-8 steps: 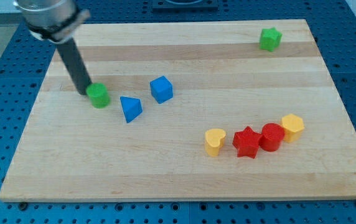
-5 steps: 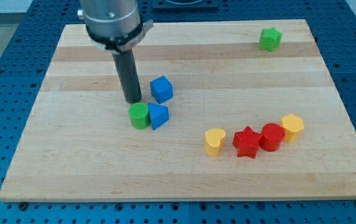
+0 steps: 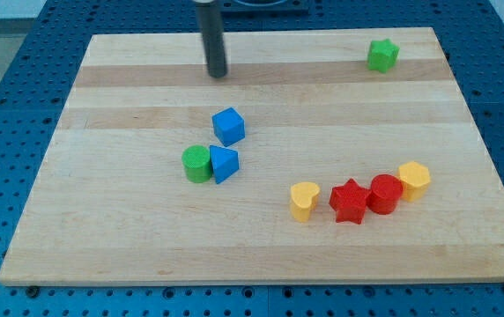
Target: Push blue cube closer to blue triangle
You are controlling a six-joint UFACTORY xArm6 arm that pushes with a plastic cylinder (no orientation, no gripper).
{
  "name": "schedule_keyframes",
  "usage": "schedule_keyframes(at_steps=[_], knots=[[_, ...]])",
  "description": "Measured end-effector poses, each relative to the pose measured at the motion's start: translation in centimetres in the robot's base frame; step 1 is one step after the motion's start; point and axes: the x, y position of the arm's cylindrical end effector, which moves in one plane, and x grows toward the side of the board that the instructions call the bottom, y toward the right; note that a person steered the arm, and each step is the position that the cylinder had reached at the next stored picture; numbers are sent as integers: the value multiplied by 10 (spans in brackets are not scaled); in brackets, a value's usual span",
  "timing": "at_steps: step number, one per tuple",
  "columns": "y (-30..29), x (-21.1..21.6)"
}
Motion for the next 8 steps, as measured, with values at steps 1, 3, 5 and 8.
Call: schedule_keyframes(at_steps=[1,3,5,8], knots=[[2,20],[-5,83],[-5,89],[1,110]])
